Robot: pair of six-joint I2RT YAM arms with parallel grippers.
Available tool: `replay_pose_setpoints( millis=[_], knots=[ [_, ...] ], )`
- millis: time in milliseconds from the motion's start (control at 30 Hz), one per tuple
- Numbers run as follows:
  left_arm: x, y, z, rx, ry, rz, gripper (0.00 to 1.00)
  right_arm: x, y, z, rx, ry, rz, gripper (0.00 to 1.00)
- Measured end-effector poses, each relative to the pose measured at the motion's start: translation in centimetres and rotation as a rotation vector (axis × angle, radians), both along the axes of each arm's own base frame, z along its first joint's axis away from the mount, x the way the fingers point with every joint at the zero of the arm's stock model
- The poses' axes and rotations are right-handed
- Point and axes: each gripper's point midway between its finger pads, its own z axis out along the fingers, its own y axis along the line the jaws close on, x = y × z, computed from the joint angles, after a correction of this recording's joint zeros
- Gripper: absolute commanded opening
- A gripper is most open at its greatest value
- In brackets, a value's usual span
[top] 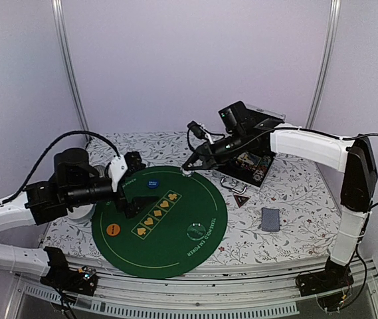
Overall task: Distribute texas hold em gaming equipment
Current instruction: Pass from the right arm to the left
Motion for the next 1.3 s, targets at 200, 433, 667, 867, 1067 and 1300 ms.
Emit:
replay_pose_setpoints(
  millis=[200, 433, 667, 867, 1067, 1300],
  knots=[
    [-2.1, -3.3, -5.9, 0.251, -0.032, -0.1, 0.98, -5.3, 5.2, -1.6, 0.084, 0.143, 0.168, 0.02],
    [-0.3, -2.7, -7.9, 0.35, -0.054, -0.013, 0.92, -7.8, 6.5, -4.0, 0.106, 0.264, 0.223, 0.02],
    [0.9, -3.1, -10.3, 0.426, -0.001, 0.033, 0.82, -8.7, 7.7, -3.1, 0.162, 0.288, 0.259, 0.02],
    [1.3, -2.8, -10.0, 0.397, 0.024, 0.064, 0.82, -9.2, 7.8, -3.7, 0.162, 0.305, 0.261, 0.02],
    [1.1, -3.1, -9.9, 0.372, 0.047, 0.057, 0.84, -9.3, 7.7, -4.1, 0.155, 0.32, 0.254, 0.02],
    [1.3, -2.7, -9.4, 0.335, 0.074, 0.062, 0.87, -8.2, 6.3, -6.9, 0.102, 0.314, 0.197, 0.02]
  ],
)
